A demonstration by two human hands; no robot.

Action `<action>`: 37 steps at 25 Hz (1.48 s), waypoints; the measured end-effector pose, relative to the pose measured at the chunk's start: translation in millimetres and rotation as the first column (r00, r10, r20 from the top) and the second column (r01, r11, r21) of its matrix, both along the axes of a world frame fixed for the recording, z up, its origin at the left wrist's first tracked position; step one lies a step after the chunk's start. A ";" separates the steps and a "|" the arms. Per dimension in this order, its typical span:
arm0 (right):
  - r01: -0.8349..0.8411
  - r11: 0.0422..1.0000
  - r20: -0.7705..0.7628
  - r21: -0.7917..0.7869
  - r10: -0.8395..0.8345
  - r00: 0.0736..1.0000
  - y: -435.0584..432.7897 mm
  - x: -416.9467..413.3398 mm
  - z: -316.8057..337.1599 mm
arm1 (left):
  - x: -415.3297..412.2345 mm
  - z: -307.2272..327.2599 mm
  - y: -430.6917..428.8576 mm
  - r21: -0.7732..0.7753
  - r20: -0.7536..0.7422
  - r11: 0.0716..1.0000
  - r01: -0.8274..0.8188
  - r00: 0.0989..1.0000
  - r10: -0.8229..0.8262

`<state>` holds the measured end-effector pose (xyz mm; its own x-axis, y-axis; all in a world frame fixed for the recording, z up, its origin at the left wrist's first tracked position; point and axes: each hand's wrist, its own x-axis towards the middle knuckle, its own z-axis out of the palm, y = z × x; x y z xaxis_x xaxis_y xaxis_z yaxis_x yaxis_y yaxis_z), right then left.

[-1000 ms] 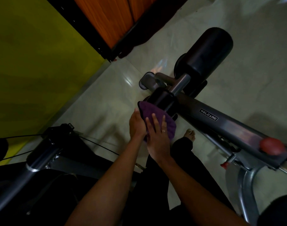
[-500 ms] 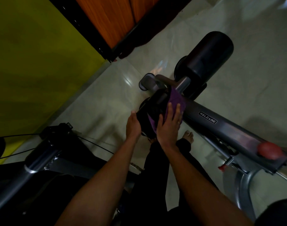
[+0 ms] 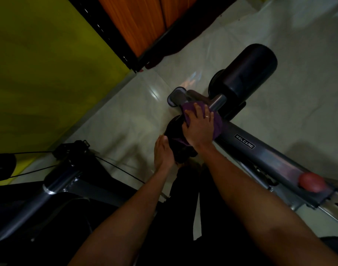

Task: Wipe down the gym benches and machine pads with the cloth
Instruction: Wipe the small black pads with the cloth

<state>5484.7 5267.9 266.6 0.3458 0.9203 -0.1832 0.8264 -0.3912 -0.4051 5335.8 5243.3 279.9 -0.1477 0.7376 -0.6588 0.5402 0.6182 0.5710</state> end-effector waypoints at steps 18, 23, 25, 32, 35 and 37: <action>0.117 0.982 -0.283 -0.151 -0.156 0.946 -14.6 69.3 38.0 | 24.8 37.8 44.1 0.008 -0.215 0.890 0.455 0.870 -0.443; 0.148 0.987 -0.235 -0.068 -0.160 0.959 -19.0 113.9 56.2 | 91.0 48.4 58.2 0.057 -0.192 0.885 0.462 0.875 -0.444; 0.202 0.979 -0.266 -0.011 -0.197 0.944 -16.7 131.5 61.9 | 120.9 50.2 65.1 0.124 -0.163 0.874 0.469 0.879 -0.449; 0.425 0.891 -0.312 0.163 -0.362 0.879 32.9 195.8 51.7 | 220.6 19.0 117.9 0.157 -0.045 0.917 0.365 0.931 -0.363; 0.626 0.753 -0.342 0.202 -0.545 0.766 57.9 207.6 29.0 | 244.3 -4.3 140.7 0.162 0.020 0.918 0.361 0.929 -0.369; 0.659 0.726 -0.326 0.197 -0.585 0.742 58.1 190.8 13.7 | 255.9 -21.0 158.3 0.155 0.070 0.928 0.340 0.933 -0.353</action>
